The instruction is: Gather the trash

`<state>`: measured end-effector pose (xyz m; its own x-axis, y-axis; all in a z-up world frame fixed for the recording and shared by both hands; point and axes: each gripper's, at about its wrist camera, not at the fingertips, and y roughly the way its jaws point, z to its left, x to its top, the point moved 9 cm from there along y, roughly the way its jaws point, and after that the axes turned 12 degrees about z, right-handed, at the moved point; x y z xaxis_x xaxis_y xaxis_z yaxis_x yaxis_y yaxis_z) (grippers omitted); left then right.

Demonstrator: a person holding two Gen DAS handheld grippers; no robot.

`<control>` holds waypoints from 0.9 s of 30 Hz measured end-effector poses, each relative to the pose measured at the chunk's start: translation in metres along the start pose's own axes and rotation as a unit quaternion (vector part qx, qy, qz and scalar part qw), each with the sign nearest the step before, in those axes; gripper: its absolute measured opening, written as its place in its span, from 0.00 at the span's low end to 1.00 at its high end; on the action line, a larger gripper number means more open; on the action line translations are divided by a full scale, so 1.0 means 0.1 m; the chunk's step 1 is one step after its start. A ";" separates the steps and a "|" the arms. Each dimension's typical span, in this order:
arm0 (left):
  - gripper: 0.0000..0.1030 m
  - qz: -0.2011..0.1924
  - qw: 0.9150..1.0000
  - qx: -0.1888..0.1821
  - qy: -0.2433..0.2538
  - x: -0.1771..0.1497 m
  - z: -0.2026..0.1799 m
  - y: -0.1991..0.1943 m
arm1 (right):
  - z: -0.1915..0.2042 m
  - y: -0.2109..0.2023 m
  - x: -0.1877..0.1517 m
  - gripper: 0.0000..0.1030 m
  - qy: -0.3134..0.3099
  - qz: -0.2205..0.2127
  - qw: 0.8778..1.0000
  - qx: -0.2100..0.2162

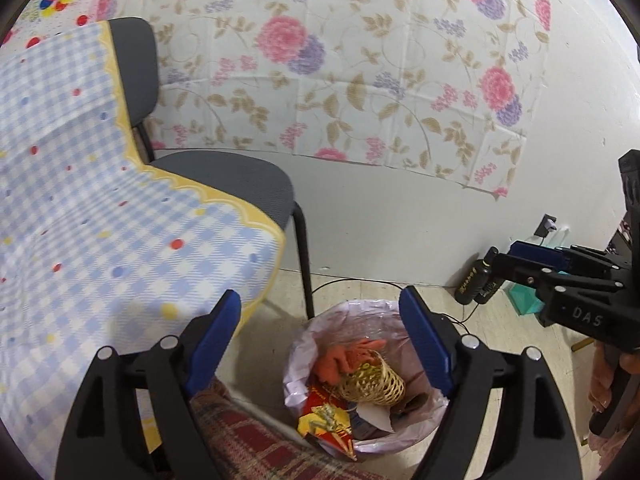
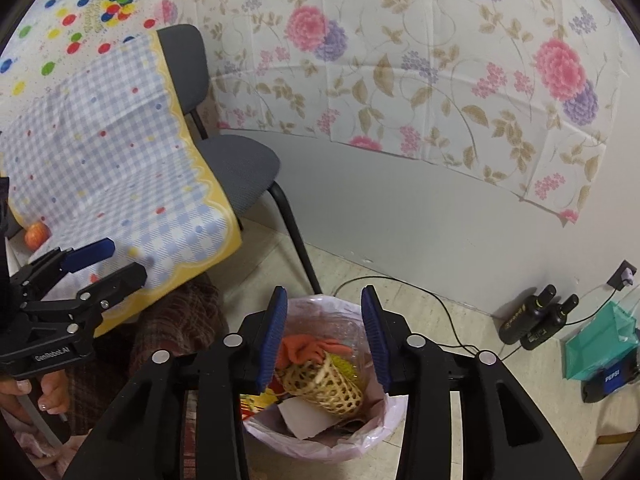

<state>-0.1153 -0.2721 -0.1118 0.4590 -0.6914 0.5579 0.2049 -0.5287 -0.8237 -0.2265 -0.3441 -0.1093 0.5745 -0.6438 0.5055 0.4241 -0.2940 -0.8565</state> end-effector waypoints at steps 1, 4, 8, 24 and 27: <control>0.78 -0.003 1.000 0.006 -0.006 0.00 0.06 -0.07 | 0.05 -0.05 0.02 0.47 -0.001 -0.005 1.000 0.004; 0.85 -0.009 0.999 0.030 -0.025 0.02 0.23 -0.23 | 0.20 -0.17 0.11 0.65 -0.011 -0.017 1.000 0.010; 0.87 -0.011 0.996 0.068 -0.065 0.02 0.57 -0.47 | 0.48 -0.33 0.28 0.86 -0.033 -0.038 0.998 0.024; 0.93 0.005 0.951 0.228 -0.208 -0.49 1.68 -1.59 | 1.97 -0.68 0.67 0.90 -0.161 -0.069 0.976 0.129; 0.93 0.006 0.939 0.261 -0.222 -0.64 1.85 -1.79 | 2.23 -0.68 0.67 0.90 -0.183 -0.067 0.970 0.144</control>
<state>-0.0216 -0.0426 -0.0191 0.7556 -0.3612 0.5464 0.5401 -0.1283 -0.8317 -0.0603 -0.2100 0.0060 0.6876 -0.3046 0.6591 0.6604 -0.1150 -0.7421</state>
